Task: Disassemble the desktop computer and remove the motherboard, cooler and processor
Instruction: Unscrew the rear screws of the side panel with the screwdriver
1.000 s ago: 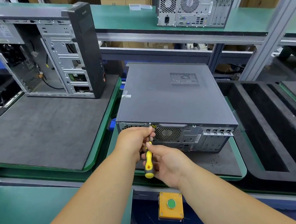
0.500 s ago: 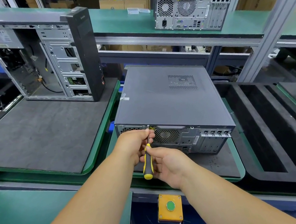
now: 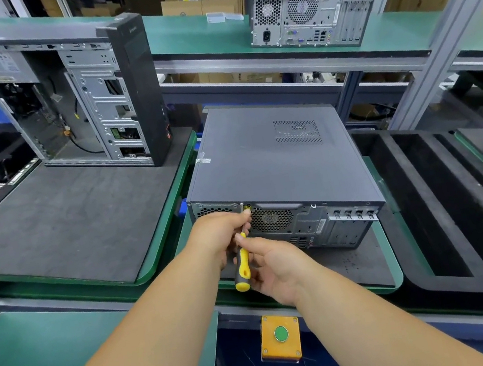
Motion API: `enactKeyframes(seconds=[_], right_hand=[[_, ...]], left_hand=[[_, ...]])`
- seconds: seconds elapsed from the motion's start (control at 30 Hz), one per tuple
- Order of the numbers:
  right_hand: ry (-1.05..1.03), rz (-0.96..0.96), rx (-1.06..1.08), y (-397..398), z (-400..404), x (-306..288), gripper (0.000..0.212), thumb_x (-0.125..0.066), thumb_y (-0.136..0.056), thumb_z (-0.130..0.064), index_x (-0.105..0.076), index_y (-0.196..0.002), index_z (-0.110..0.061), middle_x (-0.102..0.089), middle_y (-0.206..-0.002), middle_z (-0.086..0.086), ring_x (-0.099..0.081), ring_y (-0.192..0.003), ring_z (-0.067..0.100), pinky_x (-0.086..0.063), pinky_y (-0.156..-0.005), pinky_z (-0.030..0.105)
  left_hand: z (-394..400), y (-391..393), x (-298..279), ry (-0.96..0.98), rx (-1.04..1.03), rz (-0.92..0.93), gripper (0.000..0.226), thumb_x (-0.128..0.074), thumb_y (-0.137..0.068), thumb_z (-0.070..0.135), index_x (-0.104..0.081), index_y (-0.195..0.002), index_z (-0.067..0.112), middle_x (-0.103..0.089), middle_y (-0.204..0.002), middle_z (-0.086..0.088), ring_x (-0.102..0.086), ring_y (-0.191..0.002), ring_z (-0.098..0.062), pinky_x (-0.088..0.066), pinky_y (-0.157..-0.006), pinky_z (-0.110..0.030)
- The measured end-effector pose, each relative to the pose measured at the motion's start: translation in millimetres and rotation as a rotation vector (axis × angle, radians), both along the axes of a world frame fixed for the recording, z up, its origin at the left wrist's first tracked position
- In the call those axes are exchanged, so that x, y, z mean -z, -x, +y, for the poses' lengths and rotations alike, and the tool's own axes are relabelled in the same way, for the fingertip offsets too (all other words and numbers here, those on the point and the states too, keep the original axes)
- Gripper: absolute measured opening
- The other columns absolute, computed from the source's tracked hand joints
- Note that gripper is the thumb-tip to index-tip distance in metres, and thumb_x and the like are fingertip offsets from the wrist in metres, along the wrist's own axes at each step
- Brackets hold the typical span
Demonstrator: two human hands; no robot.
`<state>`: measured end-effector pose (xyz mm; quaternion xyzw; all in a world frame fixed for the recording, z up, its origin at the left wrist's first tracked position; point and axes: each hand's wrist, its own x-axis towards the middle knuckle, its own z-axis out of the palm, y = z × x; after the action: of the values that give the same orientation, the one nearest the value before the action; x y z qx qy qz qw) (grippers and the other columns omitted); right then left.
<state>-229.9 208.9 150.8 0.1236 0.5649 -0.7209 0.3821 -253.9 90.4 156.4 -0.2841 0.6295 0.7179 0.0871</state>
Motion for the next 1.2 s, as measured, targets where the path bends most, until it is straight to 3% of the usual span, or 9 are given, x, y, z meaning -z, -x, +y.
enactKeyframes(seconds=[0.1, 0.23, 0.33, 0.5, 0.63, 0.73, 0.87, 1.03, 1.2], right_hand=[[0.049, -0.034, -0.092, 0.0, 7.1, -3.5, 0.029, -0.052, -0.096, -0.036, -0.068, -0.101, -0.012, -0.07, -0.08, 0.004, -0.062, -0.066, 0.014, -0.045, -0.069, 0.029], [0.043, 0.007, -0.153, 0.2, 12.8, -3.4, 0.03, -0.044, -0.1, -0.028, -0.068, -0.109, -0.012, -0.074, -0.091, 0.004, -0.063, -0.072, 0.013, -0.042, -0.072, 0.028], [0.016, 0.035, -0.137, -0.3, 12.6, -0.5, 0.024, -0.048, -0.1, -0.027, -0.067, -0.107, -0.013, -0.075, -0.09, 0.004, -0.063, -0.071, 0.013, -0.044, -0.069, 0.027], [-0.029, 0.059, -0.091, -1.4, 11.4, 4.6, 0.014, -0.059, -0.095, -0.026, -0.064, -0.101, -0.014, -0.074, -0.083, 0.005, -0.058, -0.068, 0.014, -0.043, -0.065, 0.026], [-0.024, 0.062, -0.06, -2.2, 10.1, 3.7, 0.02, -0.061, -0.094, -0.026, -0.064, -0.107, -0.011, -0.072, -0.084, 0.007, -0.06, -0.066, 0.014, -0.046, -0.063, 0.026], [-0.049, 0.069, -0.052, -2.5, 8.0, 4.2, 0.029, -0.063, -0.093, -0.028, -0.063, -0.114, -0.009, -0.069, -0.087, 0.008, -0.059, -0.069, 0.015, -0.046, -0.064, 0.027], [-0.01, 0.049, -0.056, -3.8, 6.4, 4.1, 0.02, -0.063, -0.093, -0.031, -0.065, -0.103, -0.013, -0.068, -0.08, 0.005, -0.06, -0.064, 0.014, -0.047, -0.064, 0.027], [0.085, 0.007, -0.153, -3.0, 15.5, -0.6, 0.035, -0.048, -0.098, -0.03, -0.065, -0.118, -0.007, -0.072, -0.09, 0.007, -0.063, -0.067, 0.014, -0.047, -0.067, 0.027], [0.072, 0.059, -0.136, -6.1, 15.8, -2.0, 0.027, -0.049, -0.1, -0.024, -0.066, -0.115, -0.008, -0.074, -0.094, 0.008, -0.064, -0.071, 0.014, -0.047, -0.069, 0.027]], left_hand=[[1.0, -2.3, -2.7, -0.005, 0.018, -0.024, 0.018, -0.067, -0.089, 0.027, -0.072, -0.085, 0.01, -0.066, -0.059, 0.005, -0.055, -0.049, -0.009, -0.041, -0.042, -0.02], [1.5, -1.7, -1.2, -0.007, 0.01, -0.003, 0.018, -0.065, -0.091, 0.026, -0.073, -0.085, 0.011, -0.066, -0.062, 0.006, -0.055, -0.058, -0.009, -0.038, -0.049, -0.023], [2.0, -1.5, 0.6, -0.05, 0.008, 0.004, 0.019, -0.062, -0.093, 0.025, -0.073, -0.085, 0.011, -0.066, -0.064, 0.005, -0.056, -0.06, -0.008, -0.039, -0.048, -0.022], [2.5, 0.7, 1.6, -0.077, 0.003, 0.004, 0.022, -0.058, -0.095, 0.021, -0.071, -0.082, 0.008, -0.066, -0.068, 0.001, -0.059, -0.061, -0.009, -0.047, -0.061, -0.023], [1.3, -0.1, 2.0, -0.006, 0.004, -0.003, 0.024, -0.067, -0.088, 0.03, -0.072, -0.086, 0.007, -0.067, -0.07, -0.001, -0.061, -0.066, -0.013, -0.052, -0.065, -0.027], [0.7, -0.7, 2.7, 0.012, -0.012, -0.006, 0.021, -0.073, -0.084, 0.026, -0.07, -0.088, 0.005, -0.065, -0.071, -0.003, -0.06, -0.065, -0.015, -0.051, -0.062, -0.028], [3.4, -2.5, -2.5, -0.006, -0.023, -0.022, 0.017, -0.069, -0.088, 0.022, -0.068, -0.081, 0.006, -0.063, -0.068, -0.004, -0.057, -0.065, -0.018, -0.048, -0.069, -0.032], [4.4, -3.8, -5.8, -0.008, -0.033, -0.047, 0.017, -0.066, -0.09, 0.025, -0.072, -0.088, 0.009, -0.067, -0.067, -0.001, -0.059, -0.061, -0.015, -0.047, -0.055, -0.027], [3.4, -5.9, -2.5, -0.056, -0.034, -0.031, 0.018, -0.063, -0.092, 0.026, -0.073, -0.087, 0.012, -0.067, -0.063, 0.003, -0.059, -0.063, -0.012, -0.043, -0.054, -0.025]])
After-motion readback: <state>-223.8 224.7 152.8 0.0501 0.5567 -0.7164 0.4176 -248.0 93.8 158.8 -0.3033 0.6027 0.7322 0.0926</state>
